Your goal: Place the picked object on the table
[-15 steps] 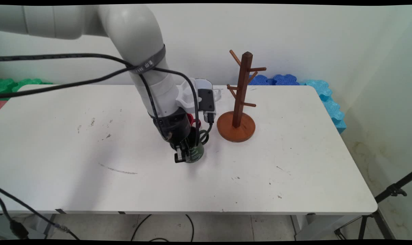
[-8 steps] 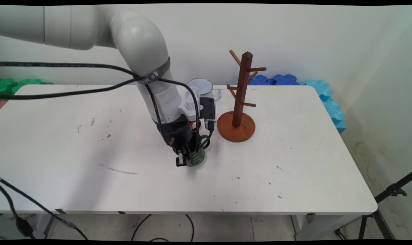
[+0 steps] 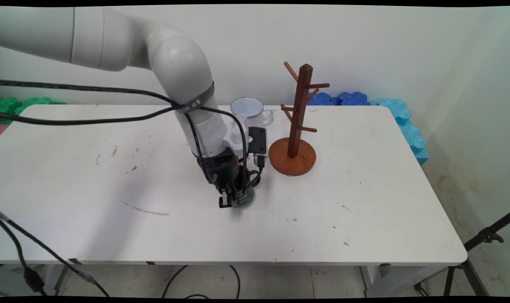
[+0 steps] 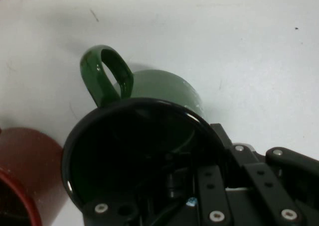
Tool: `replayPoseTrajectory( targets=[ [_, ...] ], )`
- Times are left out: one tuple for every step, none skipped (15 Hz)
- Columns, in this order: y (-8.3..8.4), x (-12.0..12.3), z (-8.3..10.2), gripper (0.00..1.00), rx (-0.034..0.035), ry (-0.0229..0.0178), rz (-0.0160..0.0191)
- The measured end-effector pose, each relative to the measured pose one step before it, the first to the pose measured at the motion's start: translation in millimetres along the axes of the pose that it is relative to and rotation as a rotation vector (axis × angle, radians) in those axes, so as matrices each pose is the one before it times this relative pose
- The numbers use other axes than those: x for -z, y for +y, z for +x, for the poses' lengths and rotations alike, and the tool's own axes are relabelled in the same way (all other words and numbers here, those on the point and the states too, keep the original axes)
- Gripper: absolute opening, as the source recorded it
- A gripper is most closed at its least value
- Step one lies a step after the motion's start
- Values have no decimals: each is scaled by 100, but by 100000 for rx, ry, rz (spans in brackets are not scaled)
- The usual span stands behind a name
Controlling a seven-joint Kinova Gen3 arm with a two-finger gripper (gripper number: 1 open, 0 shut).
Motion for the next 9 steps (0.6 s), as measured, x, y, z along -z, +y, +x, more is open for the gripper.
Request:
replayPoseTrajectory(
  targets=[
    [-67, -227, -23, 0, -242, -56, 2],
    [-50, -177, -22, 0, -181, -23, -8],
    [-29, -115, -8, 0, -133, -31, 4],
    [-45, -158, -9, 0, -158, -28, 1],
    [-49, -162, -11, 0, -176, -22, 30],
    [-46, -146, 1, 0, -98, -18, 28],
    [-37, -107, 9, 0, -73, -7, 21],
    [-23, -68, 6, 0, -28, 9, 7],
    [-42, -93, 9, 0, -23, 5, 36]
  ],
)
